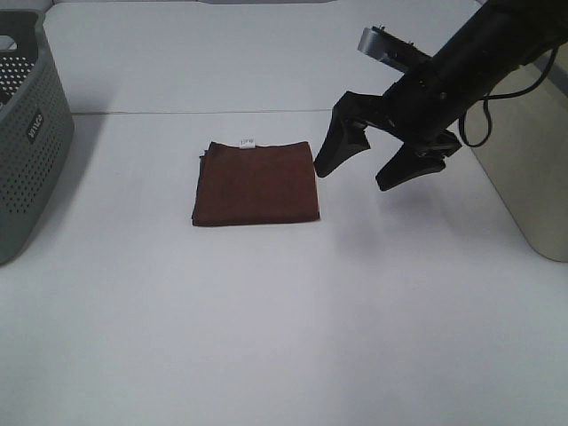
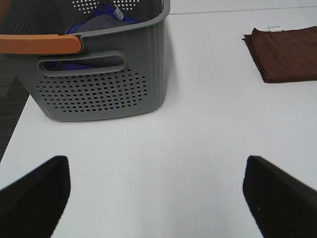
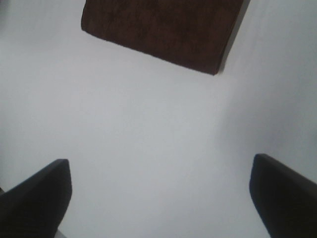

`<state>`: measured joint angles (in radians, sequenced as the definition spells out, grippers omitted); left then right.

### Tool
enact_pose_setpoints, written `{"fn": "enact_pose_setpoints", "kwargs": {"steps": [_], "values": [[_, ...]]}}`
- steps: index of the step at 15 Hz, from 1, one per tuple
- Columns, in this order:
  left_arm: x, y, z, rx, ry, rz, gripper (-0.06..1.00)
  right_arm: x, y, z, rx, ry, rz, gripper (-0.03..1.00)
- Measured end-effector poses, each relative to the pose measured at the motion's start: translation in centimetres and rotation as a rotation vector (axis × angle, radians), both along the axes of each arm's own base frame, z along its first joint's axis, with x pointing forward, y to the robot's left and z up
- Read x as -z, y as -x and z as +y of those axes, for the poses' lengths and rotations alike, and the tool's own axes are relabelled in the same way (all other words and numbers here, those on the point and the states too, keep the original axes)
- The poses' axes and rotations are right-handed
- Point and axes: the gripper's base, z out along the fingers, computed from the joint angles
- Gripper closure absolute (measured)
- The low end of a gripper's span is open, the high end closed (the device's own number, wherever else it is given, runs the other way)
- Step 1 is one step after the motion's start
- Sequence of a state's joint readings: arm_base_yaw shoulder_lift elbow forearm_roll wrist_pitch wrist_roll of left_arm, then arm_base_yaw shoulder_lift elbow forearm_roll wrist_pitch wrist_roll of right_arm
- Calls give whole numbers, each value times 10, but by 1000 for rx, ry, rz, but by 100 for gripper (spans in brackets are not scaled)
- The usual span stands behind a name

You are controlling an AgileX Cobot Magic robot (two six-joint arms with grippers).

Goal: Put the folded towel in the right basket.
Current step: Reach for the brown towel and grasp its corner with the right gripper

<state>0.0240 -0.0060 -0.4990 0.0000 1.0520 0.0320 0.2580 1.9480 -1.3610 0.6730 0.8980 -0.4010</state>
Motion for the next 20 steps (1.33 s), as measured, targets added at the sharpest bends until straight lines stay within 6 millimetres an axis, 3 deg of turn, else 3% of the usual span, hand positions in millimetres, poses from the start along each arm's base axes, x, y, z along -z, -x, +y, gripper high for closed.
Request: {"fn": "enact_pose_setpoints", "kwargs": {"steps": [6,10,12,16,18,20], "values": [[0,0,0,0,0,0,6,54,-60,15,5,-2,22,5],[0,0,0,0,0,0,6,76,-85,7,34,-39,61,5],[0,0,0,0,0,0,6,82,-92,0,57,-41,61,5],[0,0,0,0,0,0,6,94,-96,3,78,-68,50,6],[0,0,0,0,0,0,6,99,-96,15,75,-101,42,7],[0,0,0,0,0,0,6,105,-94,41,51,-128,30,14]]}}
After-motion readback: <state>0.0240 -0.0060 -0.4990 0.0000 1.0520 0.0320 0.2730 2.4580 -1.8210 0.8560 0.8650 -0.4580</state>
